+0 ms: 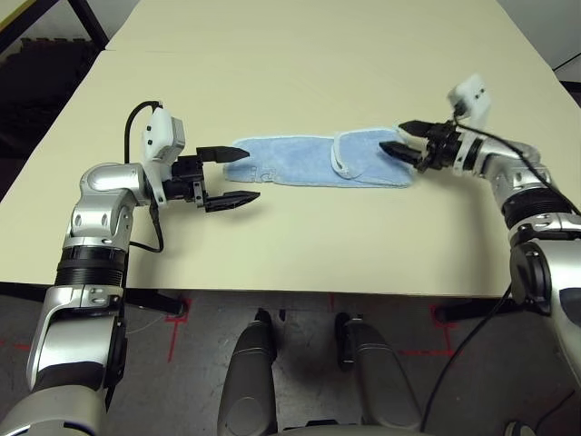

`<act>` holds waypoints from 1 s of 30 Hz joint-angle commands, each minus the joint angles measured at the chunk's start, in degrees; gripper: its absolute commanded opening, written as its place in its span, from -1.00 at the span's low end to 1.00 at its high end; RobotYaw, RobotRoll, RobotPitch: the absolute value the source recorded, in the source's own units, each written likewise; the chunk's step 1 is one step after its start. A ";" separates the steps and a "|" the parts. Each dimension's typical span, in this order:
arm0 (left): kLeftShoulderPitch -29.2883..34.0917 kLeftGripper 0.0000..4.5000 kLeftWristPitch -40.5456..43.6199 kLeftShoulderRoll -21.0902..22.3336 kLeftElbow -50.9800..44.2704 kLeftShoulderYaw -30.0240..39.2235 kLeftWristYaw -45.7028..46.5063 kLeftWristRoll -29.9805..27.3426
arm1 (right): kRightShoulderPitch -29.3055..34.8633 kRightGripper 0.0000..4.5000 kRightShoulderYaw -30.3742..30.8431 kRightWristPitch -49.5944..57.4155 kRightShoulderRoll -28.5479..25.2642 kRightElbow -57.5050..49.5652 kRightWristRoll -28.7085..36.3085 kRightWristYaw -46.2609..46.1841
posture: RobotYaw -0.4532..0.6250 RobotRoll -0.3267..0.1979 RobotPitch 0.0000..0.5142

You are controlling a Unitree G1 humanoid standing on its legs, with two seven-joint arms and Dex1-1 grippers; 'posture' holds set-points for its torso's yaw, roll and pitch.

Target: Fold the towel and set it aside.

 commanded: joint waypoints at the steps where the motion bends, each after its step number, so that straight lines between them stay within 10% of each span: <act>1: -0.18 1.00 0.41 -0.25 -0.49 -0.58 -0.44 -0.52 | 3.12 0.99 2.14 -0.07 -0.36 -0.01 -1.94 1.12 | -0.13 0.25 -0.22; 11: -0.68 1.00 0.42 0.38 -0.03 -0.41 -1.01 -0.41 | 4.53 0.99 4.71 -1.65 -0.55 2.04 -5.35 -0.43 | -0.12 0.25 -0.25; 30: -2.00 1.00 -3.93 -0.09 6.34 -0.13 2.91 2.57 | 10.15 0.99 -2.86 -5.60 -2.83 -12.17 7.70 16.53 | -0.14 0.25 -0.28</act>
